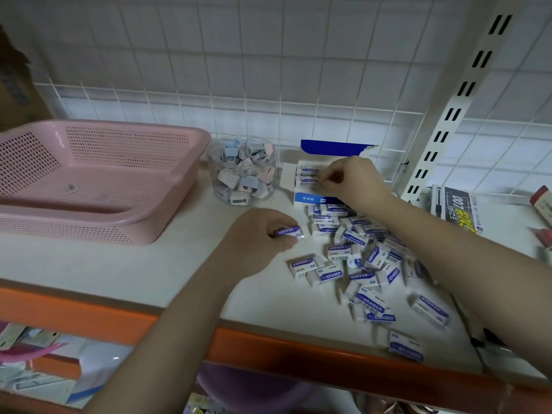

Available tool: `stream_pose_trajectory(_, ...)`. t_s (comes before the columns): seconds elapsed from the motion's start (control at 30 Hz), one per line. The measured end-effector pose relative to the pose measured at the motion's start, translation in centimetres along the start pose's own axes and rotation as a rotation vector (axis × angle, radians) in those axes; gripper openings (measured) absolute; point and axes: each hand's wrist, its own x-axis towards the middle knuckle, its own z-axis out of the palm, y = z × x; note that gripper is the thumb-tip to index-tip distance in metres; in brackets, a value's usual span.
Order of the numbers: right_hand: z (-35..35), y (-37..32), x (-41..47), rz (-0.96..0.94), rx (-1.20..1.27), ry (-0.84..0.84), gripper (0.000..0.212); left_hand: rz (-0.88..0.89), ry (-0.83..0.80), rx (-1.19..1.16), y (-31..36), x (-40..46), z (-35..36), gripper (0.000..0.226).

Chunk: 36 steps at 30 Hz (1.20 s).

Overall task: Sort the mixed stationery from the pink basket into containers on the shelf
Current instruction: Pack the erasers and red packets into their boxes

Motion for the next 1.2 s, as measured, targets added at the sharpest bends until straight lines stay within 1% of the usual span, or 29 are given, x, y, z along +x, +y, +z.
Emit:
stream_pose_trajectory(0.07,-1.3,-0.3,-1.8,-0.051,-0.012,-0.057,0.009,0.034,0.045,0.039,0.0,0.3,-0.8,0.027)
stream_pose_trajectory(0.13,-2.6,-0.8,-3.6,-0.096,-0.009,-0.155,0.011,0.058,0.060,0.067,0.0,0.7,-1.5,0.031)
stream_pose_trajectory(0.2,-3.9,-1.2,-5.4,-0.108,0.007,-0.240,0.010,0.032,0.059,0.038,0.1,1.2,-1.9,0.035)
stream_pose_trajectory(0.3,-5.1,-1.5,-7.6,-0.113,-0.010,-0.343,0.010,0.012,0.078,-0.067,0.4,2.2,-2.1,0.029)
stream_pose_trajectory(0.4,-4.8,-1.3,-8.9,-0.149,-0.122,-0.405,0.018,0.025,0.061,-0.103,0.6,2.9,-2.1,0.023)
stream_pose_trajectory(0.47,-4.6,-1.4,-9.5,-0.139,-0.144,-0.389,0.023,0.028,0.005,-0.024,0.4,3.1,-1.9,0.018)
stream_pose_trajectory(0.53,-4.6,-1.7,-10.0,-0.134,-0.135,-0.378,0.028,0.033,-0.084,0.070,0.1,3.0,-1.6,0.015)
stream_pose_trajectory(0.6,-4.5,-1.9,-10.3,-0.119,-0.144,-0.380,0.030,0.054,-0.136,0.133,-0.2,3.0,-1.2,0.024)
stream_pose_trajectory(0.7,-4.0,-1.9,-10.5,-0.074,-0.212,-0.380,0.030,0.096,-0.118,0.263,-0.2,3.5,-0.7,0.039)
stream_pose_trajectory(0.8,-3.7,-2.0,-10.7,-0.051,-0.227,-0.372,0.024,0.097,-0.110,0.351,-0.1,4.3,-0.2,0.044)
stream_pose_trajectory(0.9,-3.8,-2.0,-11.0,-0.047,-0.193,-0.331,0.021,0.116,-0.107,0.376,-0.2,5.1,0.0,0.035)
stream_pose_trajectory(1.03,-4.4,-1.8,-11.5,0.030,-0.073,-0.195,0.025,0.151,-0.051,0.381,-0.7,5.6,-0.3,0.021)
stream_pose_trajectory(1.2,-4.8,-1.5,-12.1,0.120,0.045,-0.062,0.025,0.215,0.053,0.226,0.4,7.0,-0.6,0.026)
